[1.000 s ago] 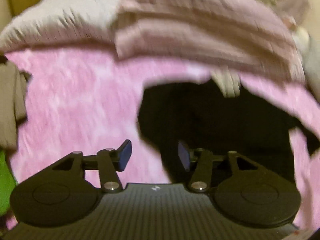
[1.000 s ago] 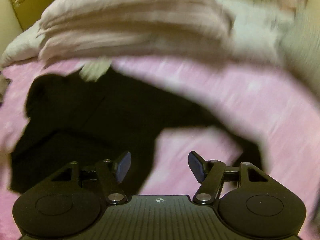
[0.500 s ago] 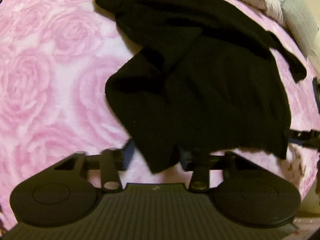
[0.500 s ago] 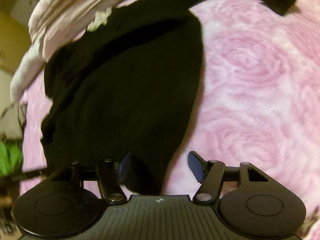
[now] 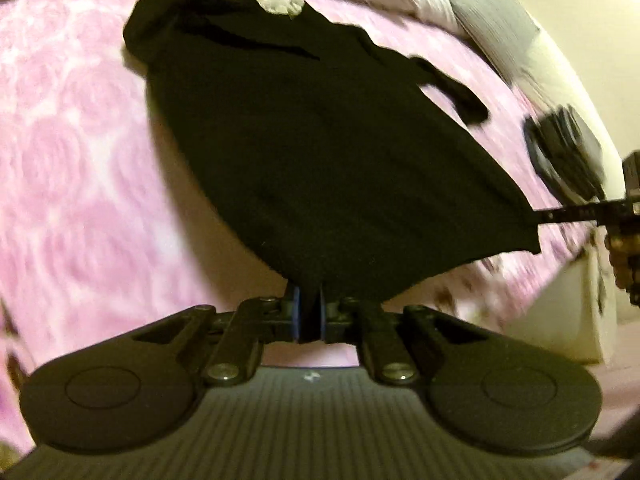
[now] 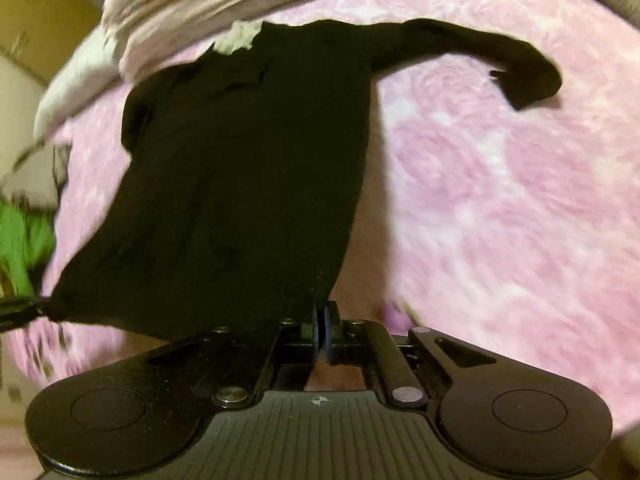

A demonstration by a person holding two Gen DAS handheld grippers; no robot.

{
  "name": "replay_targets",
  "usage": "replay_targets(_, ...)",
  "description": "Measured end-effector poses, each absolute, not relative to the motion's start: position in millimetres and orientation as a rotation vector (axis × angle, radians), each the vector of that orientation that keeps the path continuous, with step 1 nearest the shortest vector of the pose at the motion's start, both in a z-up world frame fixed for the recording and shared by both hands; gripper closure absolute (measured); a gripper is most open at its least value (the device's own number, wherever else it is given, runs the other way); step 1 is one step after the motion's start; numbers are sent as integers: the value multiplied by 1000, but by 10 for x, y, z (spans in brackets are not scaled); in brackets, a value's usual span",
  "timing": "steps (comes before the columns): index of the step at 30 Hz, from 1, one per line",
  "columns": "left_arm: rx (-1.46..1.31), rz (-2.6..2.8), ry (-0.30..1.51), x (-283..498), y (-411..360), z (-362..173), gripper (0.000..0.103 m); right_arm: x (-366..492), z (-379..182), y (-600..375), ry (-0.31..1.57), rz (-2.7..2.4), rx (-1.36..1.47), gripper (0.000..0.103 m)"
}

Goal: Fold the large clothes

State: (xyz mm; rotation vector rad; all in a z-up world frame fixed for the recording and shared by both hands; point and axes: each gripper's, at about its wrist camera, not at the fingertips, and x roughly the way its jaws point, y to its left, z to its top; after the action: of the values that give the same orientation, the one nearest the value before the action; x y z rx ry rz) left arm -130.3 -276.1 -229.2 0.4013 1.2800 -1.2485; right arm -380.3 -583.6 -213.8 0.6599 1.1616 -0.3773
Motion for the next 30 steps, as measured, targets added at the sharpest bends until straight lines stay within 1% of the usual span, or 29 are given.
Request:
replay_targets(4, 445, -1250, 1347, -1656, -2488, -2415, 97, -4169, -2205, -5590, 1257, -389, 639, 103)
replay_targets(8, 502, -1207, 1392, -1805, -2416, -2784, 96, -4329, -2566, -5575, 1296, -405, 680, 103)
replay_targets(10, 579, -1177, 1405, -1804, -2387, -2982, 89, -4300, -2764, -5603, 1362, -452, 630, 103)
replay_targets(12, 636, -1148, 1374, -1756, -2387, -2991, 89, -4319, -2816, -5676, 1370, -483, 608, 94)
replay_targets(14, 688, -1119, 1307, -1626, -2489, -2914, 88, -4293, -2753, -5789, 1327, -498, 602, 69)
replay_targets(15, 701, -1110, 1270, -1578, -2554, -2853, 85, -4261, -2709, -5854, 1305, -499, 593, 66)
replay_targets(17, 715, -1114, 1197, -1495, -2718, -2746, 80, -4140, -2636, -5982, 1267, -493, 564, 64)
replay_targets(19, 740, -1147, 1080, -1432, -3033, -2661, 74, -3996, -2587, -6053, 1232, -479, 545, 63)
replay_targets(20, 758, -1164, 1024, -1428, -3211, -2654, 72, -3839, -2569, -6110, 1215, -473, 538, 62)
replay_targets(21, 771, -1182, 968, -1420, -3420, -2624, 68, -3693, -2561, -6172, 1198, -467, 532, 62)
replay_targets(22, 785, -1198, 916, -1421, -3607, -2620, 61, -3590, -2542, -6257, 1177, -460, 525, 61)
replay_targets(24, 839, -1239, 786, -1445, -3980, -2707, 53, -3399, -2521, -6406, 1134, -454, 501, 60)
replay_targets(28, 1000, -1309, 546, -1531, -4812, -3069, 52, -3032, -2612, -6715, 1084, -417, 458, 59)
replay_targets(30, 1059, -1340, 466, -1568, -5099, -3267, 52, -2944, -2665, -6835, 1071, -406, 446, 59)
